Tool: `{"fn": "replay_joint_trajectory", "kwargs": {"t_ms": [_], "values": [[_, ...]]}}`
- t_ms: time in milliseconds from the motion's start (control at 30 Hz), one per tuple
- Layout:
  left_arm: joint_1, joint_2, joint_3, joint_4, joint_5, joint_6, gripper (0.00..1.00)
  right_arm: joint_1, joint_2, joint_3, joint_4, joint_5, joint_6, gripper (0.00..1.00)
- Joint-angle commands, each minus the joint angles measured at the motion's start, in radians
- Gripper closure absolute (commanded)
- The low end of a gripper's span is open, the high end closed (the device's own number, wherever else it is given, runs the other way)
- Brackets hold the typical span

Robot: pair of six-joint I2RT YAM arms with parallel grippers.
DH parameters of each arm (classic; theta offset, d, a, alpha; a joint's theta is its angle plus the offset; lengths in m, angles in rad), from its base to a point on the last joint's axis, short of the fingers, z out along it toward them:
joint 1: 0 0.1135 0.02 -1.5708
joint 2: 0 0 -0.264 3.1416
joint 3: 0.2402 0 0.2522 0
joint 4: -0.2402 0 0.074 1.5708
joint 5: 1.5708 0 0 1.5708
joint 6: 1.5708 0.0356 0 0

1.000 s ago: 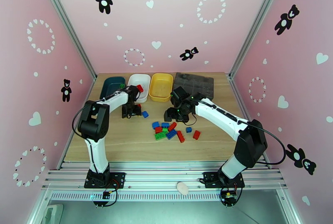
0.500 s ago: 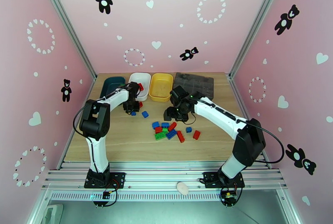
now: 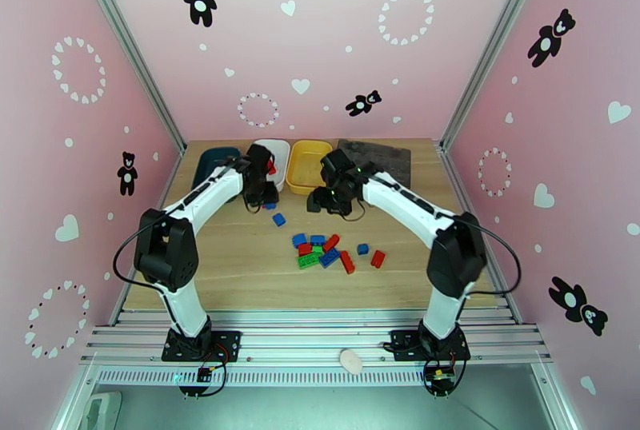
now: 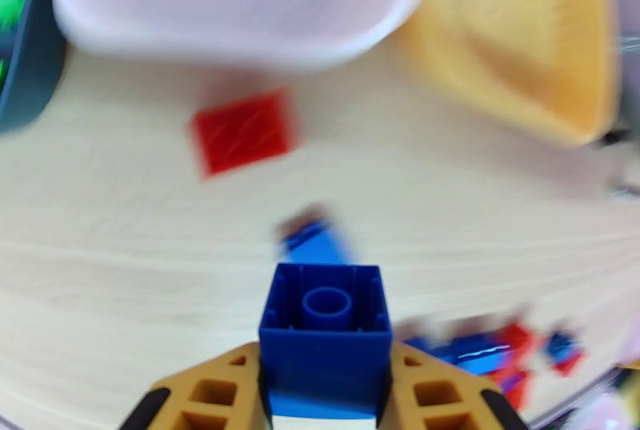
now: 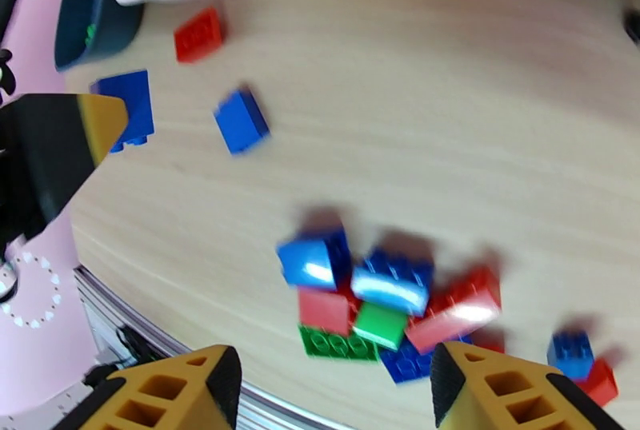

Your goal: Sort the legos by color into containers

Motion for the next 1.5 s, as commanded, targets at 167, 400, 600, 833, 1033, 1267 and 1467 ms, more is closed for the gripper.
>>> {"fn": "replay_joint_trajectory", "kwargs": {"t_ms": [167,400,600,833,1033,1267,1467], "values": [[-0.035,0.336,0.537,-0.14,0.092,-0.109,0.66,-0.074,-0.021,0.011,0.018,-0.068,0.002,0.33],[-0.064,0.504,0.809,-0.256,0.063,-0.139,0.31,-0.088,-0.126,-0.084,0.008,-0.023,-0.007,0.28],[-0.082,0.326,0.563,-0.244,-0.089,-0.16,0.31,-0.09,-0.199,-0.171,0.01,0.002,-0.022,0.26],[-0.102,0.071,0.09,-0.159,-0.201,-0.263,0.33,-0.09,-0.26,-0.253,-0.003,0.014,-0.04,0.28],[-0.104,0.052,-0.083,-0.074,-0.163,-0.312,0.33,-0.082,-0.297,-0.303,-0.003,0.006,-0.033,0.28],[-0.106,0.162,-0.062,-0.03,-0.121,-0.319,0.31,-0.061,-0.319,-0.332,-0.005,0.009,-0.018,0.28],[-0.106,0.24,-0.051,-0.02,-0.12,-0.323,0.31,-0.057,-0.351,-0.355,0.003,0.023,0.004,0.28]]}}
